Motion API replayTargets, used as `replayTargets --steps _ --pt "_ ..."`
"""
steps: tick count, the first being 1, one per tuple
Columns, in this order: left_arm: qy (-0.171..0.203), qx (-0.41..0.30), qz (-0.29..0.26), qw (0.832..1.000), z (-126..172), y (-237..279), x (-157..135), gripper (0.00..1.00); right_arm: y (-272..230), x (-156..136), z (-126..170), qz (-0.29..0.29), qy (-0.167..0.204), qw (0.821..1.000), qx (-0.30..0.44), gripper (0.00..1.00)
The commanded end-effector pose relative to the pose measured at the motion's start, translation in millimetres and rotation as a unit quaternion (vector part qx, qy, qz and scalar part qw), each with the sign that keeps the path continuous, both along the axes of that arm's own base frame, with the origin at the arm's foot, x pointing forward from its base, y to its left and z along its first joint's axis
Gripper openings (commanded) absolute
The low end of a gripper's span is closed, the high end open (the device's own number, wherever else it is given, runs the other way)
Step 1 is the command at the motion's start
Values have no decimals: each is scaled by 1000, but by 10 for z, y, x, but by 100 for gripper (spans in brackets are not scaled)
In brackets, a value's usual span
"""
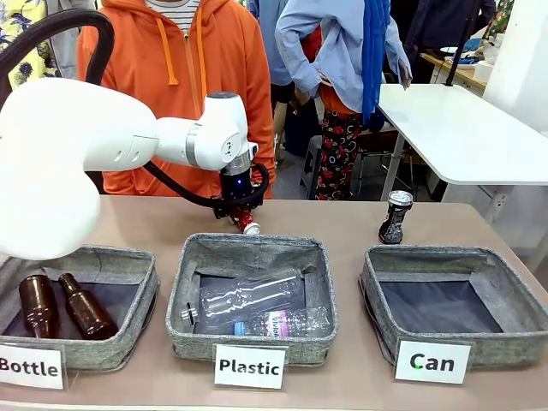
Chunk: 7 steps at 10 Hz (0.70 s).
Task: Sort the can waste into the basket.
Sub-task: Pick up the can waste from the table and place it in the right Fabric basket.
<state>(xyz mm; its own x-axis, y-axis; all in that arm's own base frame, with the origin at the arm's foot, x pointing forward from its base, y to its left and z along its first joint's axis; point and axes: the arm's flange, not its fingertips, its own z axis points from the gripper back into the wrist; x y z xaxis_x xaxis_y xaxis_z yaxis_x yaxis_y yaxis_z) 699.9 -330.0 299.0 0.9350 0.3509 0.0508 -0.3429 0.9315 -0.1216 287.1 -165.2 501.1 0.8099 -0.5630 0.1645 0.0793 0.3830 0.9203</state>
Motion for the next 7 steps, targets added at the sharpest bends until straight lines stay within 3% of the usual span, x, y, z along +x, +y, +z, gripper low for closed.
replayTargets --steps 1,3,7 --pt "13 -11 2 1000 -56 11 26 13 18 11 -11 1 -21 1000 5 100" --pt "17 -25 -20 999 -2 9 -22 0 18 11 -11 1 -21 1000 5 100" --pt "-17 -36 -58 997 270 -2 -278 0 18 11 -11 1 -21 1000 5 100"
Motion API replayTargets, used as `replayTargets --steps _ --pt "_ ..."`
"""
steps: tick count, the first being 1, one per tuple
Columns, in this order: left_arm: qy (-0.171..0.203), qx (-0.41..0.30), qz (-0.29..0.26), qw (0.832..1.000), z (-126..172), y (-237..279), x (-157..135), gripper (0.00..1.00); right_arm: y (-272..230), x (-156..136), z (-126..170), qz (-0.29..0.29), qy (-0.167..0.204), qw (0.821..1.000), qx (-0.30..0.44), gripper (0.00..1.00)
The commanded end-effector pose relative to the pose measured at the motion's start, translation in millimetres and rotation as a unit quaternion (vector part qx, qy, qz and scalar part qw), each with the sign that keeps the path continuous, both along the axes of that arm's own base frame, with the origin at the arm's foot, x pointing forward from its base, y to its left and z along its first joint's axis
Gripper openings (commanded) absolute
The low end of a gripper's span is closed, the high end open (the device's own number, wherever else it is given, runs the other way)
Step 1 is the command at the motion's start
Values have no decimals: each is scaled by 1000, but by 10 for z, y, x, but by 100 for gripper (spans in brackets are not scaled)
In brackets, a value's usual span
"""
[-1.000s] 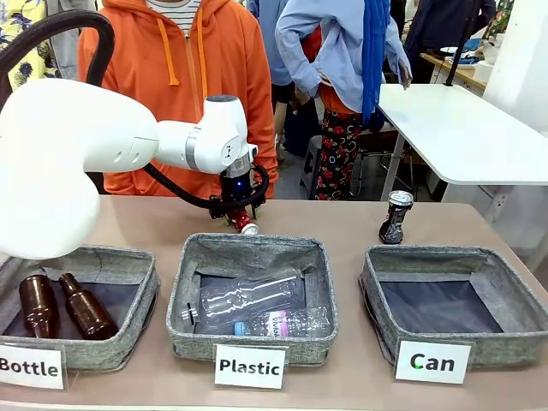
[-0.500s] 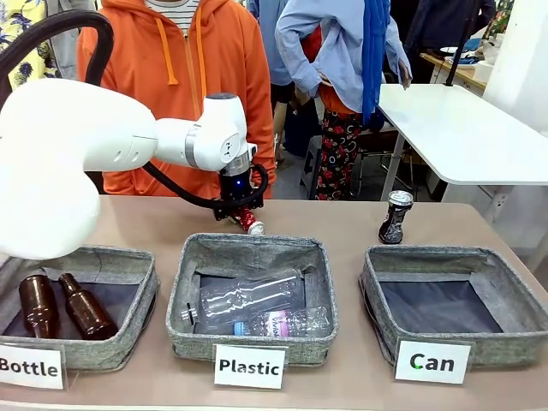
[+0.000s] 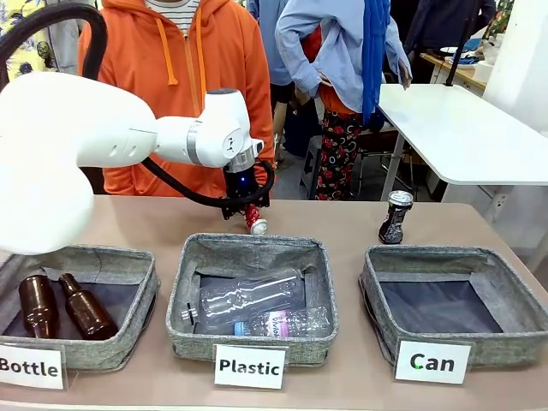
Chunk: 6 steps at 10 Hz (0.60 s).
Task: Sort the can waste into the basket.
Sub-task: Pick up the can waste from the table and place it in the right Fabric basket.
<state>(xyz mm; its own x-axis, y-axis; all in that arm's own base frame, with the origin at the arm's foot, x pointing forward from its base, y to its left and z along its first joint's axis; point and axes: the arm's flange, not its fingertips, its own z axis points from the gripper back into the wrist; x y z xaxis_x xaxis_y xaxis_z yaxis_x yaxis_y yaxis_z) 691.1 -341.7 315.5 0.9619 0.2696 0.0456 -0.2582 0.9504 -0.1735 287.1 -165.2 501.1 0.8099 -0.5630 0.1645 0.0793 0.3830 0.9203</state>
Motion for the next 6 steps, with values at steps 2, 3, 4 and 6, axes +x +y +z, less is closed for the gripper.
replayTargets --steps 2,3,4,6 --pt "-70 -31 -89 993 624 129 -444 0 18 11 -11 1 -21 1000 5 100" --pt "-102 -27 -120 987 946 135 -556 0 18 11 -11 1 -21 1000 5 100" --pt "-112 -25 -162 980 1203 105 -693 0 18 11 -11 1 -21 1000 5 100" --pt "-120 -50 -281 951 1610 59 -1025 0 18 11 -11 1 -21 1000 5 100"
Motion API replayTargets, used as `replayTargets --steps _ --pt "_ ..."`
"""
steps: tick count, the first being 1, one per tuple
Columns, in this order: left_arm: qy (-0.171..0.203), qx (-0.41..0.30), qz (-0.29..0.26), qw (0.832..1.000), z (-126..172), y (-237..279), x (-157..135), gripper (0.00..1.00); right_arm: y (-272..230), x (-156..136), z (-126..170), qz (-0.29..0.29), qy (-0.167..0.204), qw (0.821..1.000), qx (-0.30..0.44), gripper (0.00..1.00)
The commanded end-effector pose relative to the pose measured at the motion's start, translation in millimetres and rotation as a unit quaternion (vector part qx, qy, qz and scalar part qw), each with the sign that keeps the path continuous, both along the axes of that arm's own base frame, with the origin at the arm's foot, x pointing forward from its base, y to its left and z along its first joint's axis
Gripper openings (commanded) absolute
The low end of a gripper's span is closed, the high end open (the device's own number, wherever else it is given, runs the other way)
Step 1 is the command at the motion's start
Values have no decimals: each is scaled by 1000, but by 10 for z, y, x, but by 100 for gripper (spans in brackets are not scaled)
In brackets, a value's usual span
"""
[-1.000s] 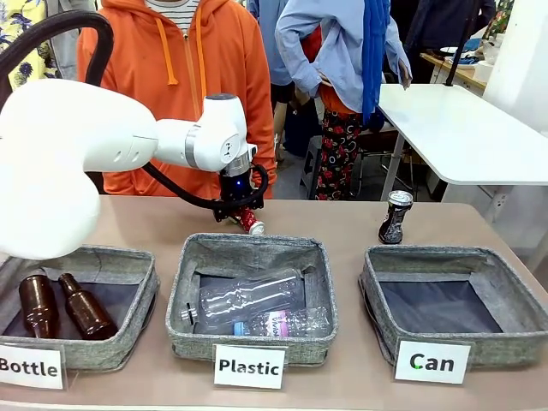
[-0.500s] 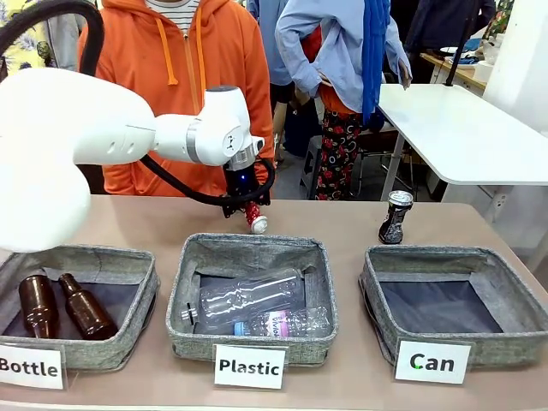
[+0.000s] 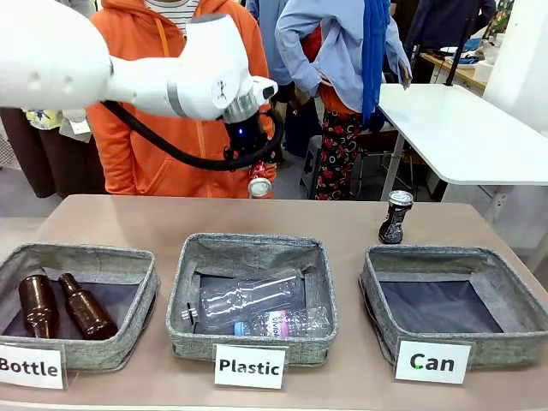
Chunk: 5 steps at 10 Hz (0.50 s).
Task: Sort the can waste into the basket.
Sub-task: Pick up the can waste from the table and place it in the right Fabric basket.
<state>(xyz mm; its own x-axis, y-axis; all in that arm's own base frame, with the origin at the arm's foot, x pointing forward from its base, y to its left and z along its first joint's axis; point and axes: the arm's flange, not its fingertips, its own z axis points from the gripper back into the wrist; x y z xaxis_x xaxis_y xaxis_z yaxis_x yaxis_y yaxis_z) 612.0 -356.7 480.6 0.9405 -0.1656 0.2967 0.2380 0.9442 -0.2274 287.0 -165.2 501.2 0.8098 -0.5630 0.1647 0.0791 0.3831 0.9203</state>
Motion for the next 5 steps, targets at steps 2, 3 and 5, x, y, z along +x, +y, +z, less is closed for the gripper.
replayTargets --steps 2,3,5 --pt "35 -10 -214 976 134 176 -657 0 18 11 -12 1 -21 1000 5 100" --pt "44 17 -284 958 141 148 -963 0 18 11 -12 1 -21 1000 5 100" --pt "18 69 -387 919 20 114 -1499 0 18 11 -12 1 -21 1000 5 100"
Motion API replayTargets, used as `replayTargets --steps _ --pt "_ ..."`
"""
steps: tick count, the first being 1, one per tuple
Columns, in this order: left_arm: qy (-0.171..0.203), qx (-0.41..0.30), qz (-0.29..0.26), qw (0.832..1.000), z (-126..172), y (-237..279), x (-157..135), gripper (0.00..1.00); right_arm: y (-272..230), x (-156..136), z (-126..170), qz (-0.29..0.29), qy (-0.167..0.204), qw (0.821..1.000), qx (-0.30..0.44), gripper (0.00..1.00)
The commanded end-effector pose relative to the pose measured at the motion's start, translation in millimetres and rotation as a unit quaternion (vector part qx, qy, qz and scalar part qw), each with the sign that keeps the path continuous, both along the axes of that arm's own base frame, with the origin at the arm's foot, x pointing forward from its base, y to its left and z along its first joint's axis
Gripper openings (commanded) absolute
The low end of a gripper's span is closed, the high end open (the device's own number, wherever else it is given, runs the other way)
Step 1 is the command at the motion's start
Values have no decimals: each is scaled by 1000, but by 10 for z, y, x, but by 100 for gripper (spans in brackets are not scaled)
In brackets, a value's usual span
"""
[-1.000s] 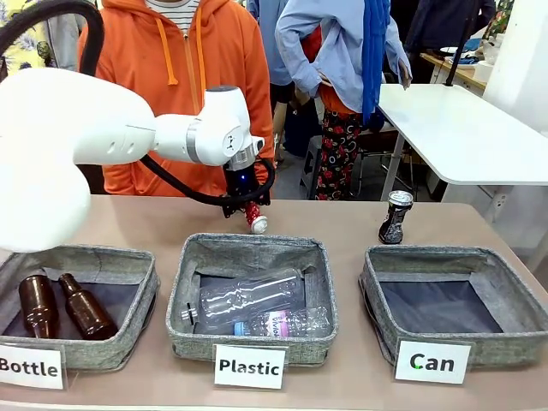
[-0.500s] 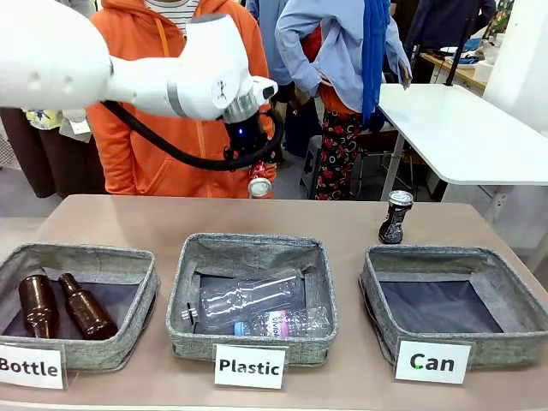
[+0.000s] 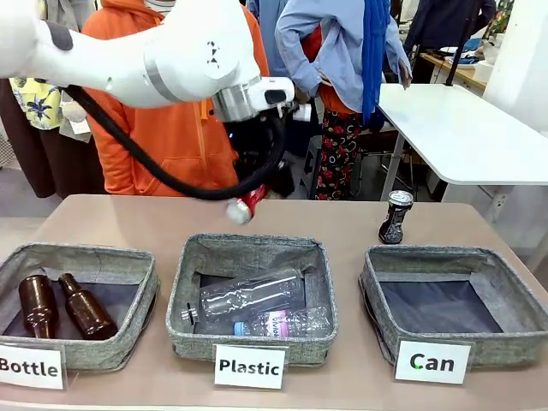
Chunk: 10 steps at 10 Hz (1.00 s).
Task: Sort the can waste into the basket.
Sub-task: Pick up the can waste from the table and place it in the right Fabric basket.
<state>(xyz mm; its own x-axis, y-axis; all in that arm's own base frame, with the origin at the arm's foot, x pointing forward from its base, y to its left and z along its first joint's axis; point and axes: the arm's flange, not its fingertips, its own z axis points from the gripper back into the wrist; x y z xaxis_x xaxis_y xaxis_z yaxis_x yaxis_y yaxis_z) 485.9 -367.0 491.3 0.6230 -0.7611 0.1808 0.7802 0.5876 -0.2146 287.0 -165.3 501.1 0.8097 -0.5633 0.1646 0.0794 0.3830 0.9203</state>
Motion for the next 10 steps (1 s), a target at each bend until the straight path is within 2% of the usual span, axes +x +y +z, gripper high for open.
replayTargets --steps 1,3,4,5,7,8,9,10 --pt "-66 42 -63 995 -154 210 -493 0 19 12 -11 1 -21 1000 5 100" --pt "-160 32 -49 985 -294 274 -1012 0 19 12 -11 1 -21 1000 5 100" --pt "-205 11 2 979 -307 323 -1115 0 19 12 -11 1 -21 1000 5 100" --pt "-88 49 -71 992 -198 113 -738 0 19 12 -11 1 -21 1000 5 100" --pt "-88 49 -71 992 -198 113 -738 0 19 12 -11 1 -21 1000 5 100" --pt "-127 37 -49 990 -239 177 -945 1 0 0 -1 0 0 1000 0 100" --pt "-180 -73 -133 972 -453 -6 -850 1 10 -163 215 43 10 997 -69 100" --pt "-221 -126 -210 944 -357 -369 -919 1 22 -306 315 86 65 989 -97 100"
